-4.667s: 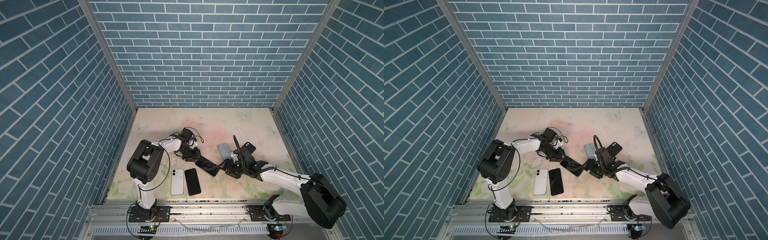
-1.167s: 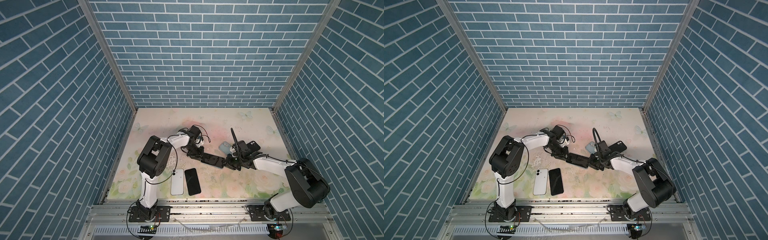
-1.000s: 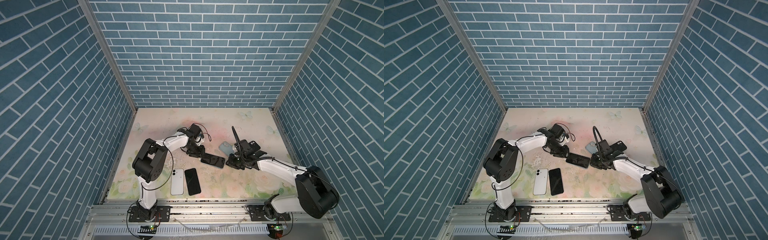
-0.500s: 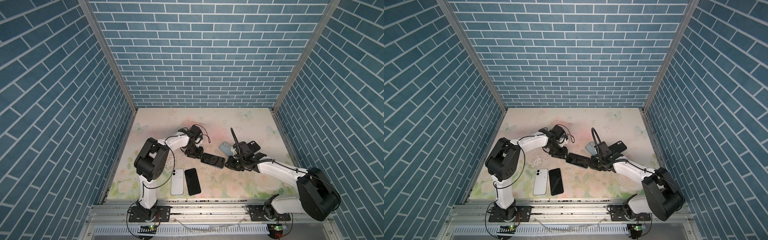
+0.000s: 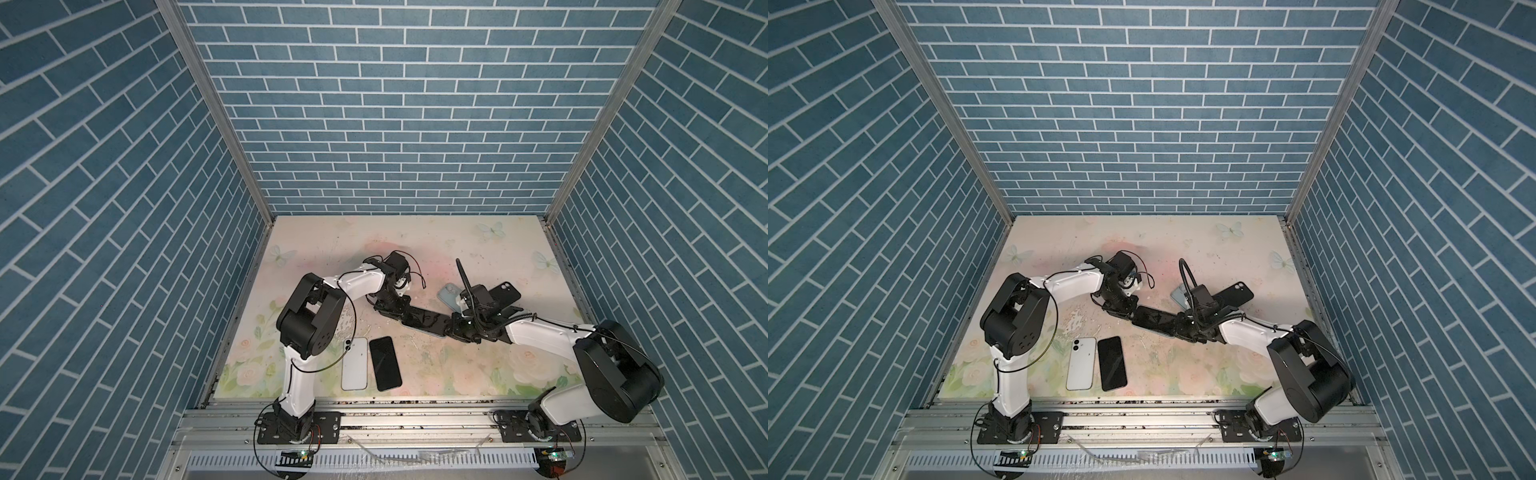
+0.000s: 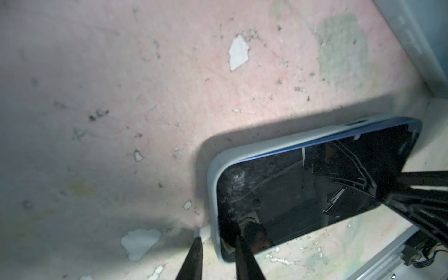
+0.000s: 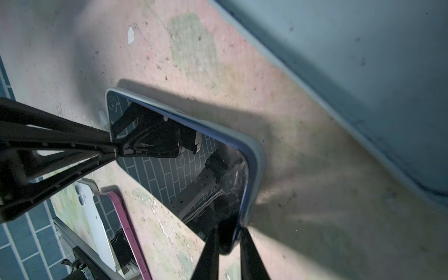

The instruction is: Put the phone into the phone case

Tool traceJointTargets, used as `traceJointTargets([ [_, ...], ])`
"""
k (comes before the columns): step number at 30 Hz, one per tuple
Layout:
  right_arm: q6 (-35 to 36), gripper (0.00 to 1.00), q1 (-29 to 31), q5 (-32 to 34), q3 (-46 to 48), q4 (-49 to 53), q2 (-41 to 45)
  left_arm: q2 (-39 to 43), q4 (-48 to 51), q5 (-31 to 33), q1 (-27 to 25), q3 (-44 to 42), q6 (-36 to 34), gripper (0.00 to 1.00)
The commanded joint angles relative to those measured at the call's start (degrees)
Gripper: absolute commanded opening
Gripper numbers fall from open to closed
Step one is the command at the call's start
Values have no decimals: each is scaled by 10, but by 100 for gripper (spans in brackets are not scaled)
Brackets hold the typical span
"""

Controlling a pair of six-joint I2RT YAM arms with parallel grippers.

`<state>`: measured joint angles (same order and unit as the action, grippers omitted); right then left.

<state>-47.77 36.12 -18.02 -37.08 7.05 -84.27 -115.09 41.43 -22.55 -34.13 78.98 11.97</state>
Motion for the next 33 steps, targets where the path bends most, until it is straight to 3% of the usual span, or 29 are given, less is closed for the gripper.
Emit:
traceJointTargets([
  [1, -16, 18, 4, -4, 8, -6, -9, -22, 15, -2, -1, 4, -5, 21],
  [18, -29, 16, 11, -10, 5, -14, -38, -27, 11, -27, -1, 5, 1, 15],
  [33, -26, 7, 37, 11, -15, 11, -60, -29, 15, -42, -2, 10, 0, 15],
])
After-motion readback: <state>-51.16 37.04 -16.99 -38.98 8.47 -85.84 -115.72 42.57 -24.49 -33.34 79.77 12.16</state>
